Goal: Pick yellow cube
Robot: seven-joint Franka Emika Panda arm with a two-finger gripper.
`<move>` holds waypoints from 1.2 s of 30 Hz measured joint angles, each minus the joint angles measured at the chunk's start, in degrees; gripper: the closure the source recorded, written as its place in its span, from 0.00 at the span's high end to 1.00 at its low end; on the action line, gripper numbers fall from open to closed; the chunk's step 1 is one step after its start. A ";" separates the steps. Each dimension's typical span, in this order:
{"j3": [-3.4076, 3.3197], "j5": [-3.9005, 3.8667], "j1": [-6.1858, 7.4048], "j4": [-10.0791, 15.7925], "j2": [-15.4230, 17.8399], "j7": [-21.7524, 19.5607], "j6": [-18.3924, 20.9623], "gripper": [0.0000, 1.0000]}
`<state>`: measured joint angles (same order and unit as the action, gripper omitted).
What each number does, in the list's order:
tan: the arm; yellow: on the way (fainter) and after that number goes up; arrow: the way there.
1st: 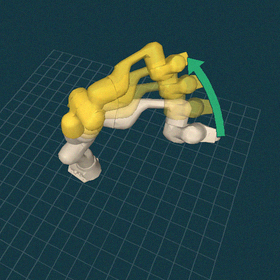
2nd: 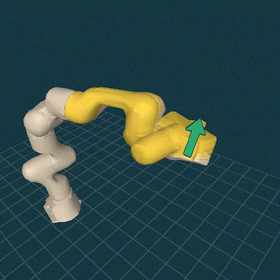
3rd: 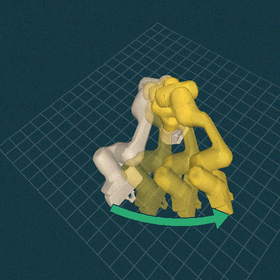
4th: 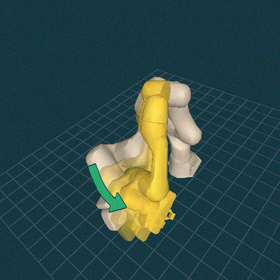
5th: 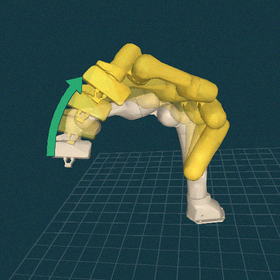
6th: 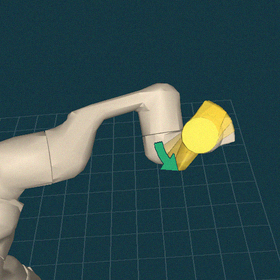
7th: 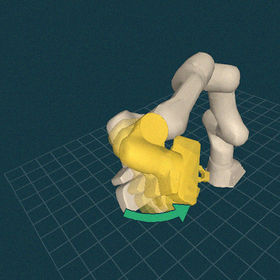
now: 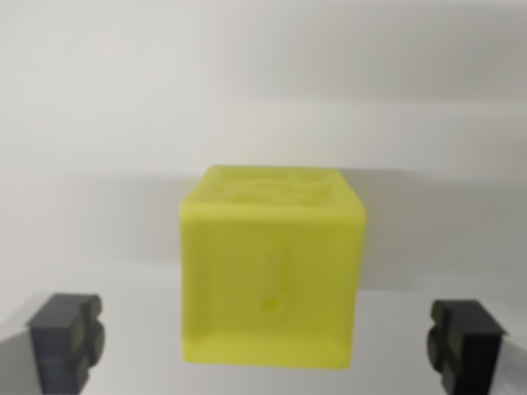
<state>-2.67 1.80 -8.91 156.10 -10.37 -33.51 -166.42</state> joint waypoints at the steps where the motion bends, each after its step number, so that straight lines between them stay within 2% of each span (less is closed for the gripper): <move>1: 0.00 0.12 -0.03 0.19 -0.23 0.16 -0.39 1.00; 6: 0.04 0.76 -0.02 0.23 -1.87 0.76 -2.05 1.00; 12: 0.17 2.18 0.14 -0.43 -5.02 1.90 -4.51 1.00; 17: 0.36 3.77 0.29 -1.10 -7.66 3.15 -6.48 1.00; 22: 0.65 5.70 0.42 -1.84 -10.19 4.69 -8.25 1.00; 26: 0.63 7.08 0.76 -2.11 -10.97 5.80 -8.76 1.00; 27: -0.02 9.84 2.05 -2.22 -11.04 7.89 -8.72 0.00; 32: -0.32 9.65 2.27 -2.02 -10.35 7.67 -8.20 0.00; 34: -0.62 8.98 2.42 -1.73 -9.42 7.12 -7.56 0.00; 36: -0.83 7.86 2.40 -1.42 -8.36 6.28 -6.82 0.00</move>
<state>-3.50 9.66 -6.51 154.68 -18.74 -27.23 -173.25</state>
